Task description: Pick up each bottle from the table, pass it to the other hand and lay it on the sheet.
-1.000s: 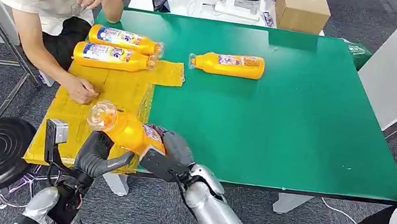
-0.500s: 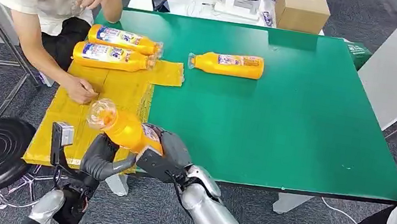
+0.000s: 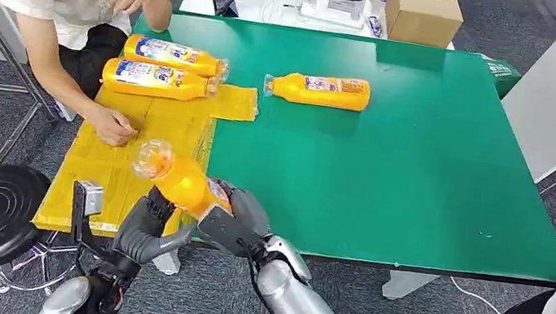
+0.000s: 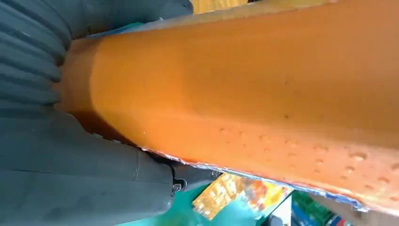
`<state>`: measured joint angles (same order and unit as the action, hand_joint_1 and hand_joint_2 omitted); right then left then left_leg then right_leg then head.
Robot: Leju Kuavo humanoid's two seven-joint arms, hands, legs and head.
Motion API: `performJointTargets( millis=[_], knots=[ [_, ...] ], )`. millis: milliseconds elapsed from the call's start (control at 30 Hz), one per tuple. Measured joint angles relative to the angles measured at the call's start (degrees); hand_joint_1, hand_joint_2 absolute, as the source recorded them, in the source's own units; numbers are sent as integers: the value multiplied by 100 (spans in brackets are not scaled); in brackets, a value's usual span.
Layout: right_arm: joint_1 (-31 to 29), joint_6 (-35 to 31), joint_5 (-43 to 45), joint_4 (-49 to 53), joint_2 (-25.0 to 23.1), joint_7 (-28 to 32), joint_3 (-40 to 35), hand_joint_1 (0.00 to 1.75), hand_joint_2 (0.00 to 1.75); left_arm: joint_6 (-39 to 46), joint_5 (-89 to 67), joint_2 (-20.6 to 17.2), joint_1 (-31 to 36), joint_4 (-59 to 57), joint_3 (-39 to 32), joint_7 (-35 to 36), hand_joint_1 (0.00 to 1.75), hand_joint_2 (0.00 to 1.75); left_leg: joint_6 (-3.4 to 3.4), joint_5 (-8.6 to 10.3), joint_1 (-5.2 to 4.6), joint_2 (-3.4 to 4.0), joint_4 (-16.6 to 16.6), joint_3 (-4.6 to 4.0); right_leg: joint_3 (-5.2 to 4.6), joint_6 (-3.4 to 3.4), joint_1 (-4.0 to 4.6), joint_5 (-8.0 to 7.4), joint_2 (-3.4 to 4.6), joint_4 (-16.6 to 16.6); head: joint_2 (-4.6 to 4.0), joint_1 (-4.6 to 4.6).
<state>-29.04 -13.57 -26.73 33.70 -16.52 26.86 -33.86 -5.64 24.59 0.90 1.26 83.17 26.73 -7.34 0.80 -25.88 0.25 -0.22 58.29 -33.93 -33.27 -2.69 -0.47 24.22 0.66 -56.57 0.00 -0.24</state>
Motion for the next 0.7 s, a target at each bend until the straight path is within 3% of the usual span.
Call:
performJointTargets(
  millis=[700],
  knots=[
    [-6,-502,-376,-144,-24,-236,70,175,175,-48,53,-83,-128,107,218,171,0,175,0,0,0,0,0,-1,-1,0,0,0,0,0,0,-4]
  ],
)
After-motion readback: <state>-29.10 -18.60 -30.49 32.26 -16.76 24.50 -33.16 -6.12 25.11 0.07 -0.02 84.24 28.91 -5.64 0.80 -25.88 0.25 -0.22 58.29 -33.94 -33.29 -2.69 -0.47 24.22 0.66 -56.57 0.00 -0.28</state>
